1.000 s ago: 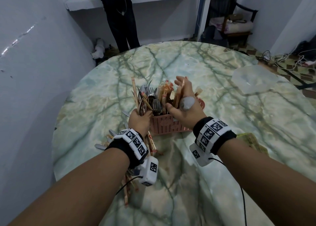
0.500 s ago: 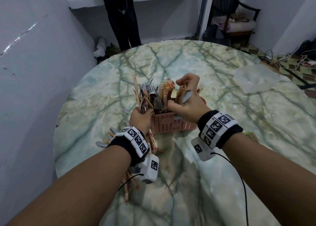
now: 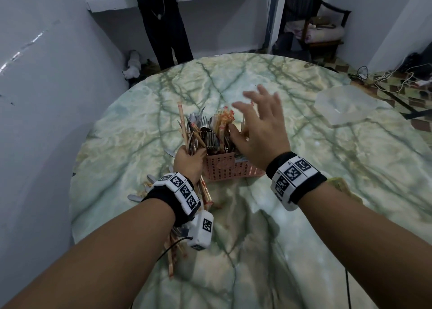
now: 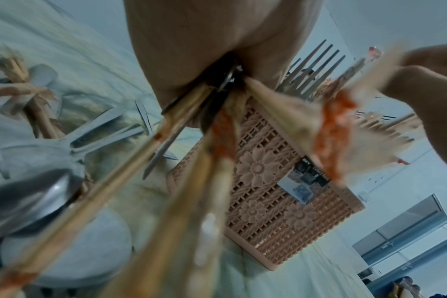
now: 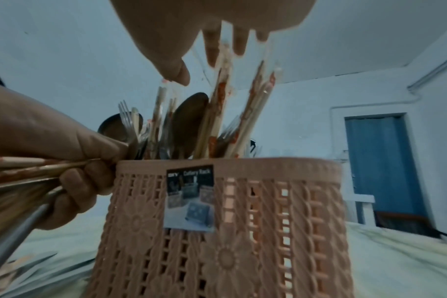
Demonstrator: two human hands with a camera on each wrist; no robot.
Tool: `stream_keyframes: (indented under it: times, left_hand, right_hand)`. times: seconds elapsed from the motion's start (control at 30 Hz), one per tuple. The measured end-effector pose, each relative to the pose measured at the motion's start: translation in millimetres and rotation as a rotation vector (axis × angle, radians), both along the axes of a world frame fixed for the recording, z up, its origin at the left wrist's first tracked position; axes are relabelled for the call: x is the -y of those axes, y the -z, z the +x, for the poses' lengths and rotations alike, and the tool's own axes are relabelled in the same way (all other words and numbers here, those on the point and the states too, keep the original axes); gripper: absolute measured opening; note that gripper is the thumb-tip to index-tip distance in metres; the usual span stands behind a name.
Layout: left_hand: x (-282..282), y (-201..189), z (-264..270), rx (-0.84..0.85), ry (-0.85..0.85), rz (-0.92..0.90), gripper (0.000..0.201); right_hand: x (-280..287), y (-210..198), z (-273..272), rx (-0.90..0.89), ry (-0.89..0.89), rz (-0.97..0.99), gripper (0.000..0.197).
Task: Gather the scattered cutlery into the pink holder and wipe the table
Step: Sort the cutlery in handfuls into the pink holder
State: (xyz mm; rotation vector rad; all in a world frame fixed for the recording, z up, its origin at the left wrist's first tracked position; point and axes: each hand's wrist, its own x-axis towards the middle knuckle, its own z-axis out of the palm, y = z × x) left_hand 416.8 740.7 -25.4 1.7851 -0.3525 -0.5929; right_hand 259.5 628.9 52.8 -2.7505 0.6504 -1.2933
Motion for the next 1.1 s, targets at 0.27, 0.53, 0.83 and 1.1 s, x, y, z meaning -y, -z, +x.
stream_keyframes:
  times: [0.27,0.53,0.83,1.1]
  left_hand:
    - [-2,-7,-4,0.022,-0.002,0.016,0.019]
    - [-4,-14,-5,0.04,0.027,0.037,0.018]
    - [-6,-20,4,0.07,0.103,0.04,0.012]
    - [-16,-20,17,0.132,0.084,0.068,0.022]
  right_hand:
    - [9,17,3,0.007,0.046,0.748,0.06]
    - [27,21,-2,0.012,-0.129,0.9,0.104]
    - [26,21,-13,-0.222,0.016,0.759,0.118]
    - [21,23,-6,-0.192,0.078,0.769,0.079]
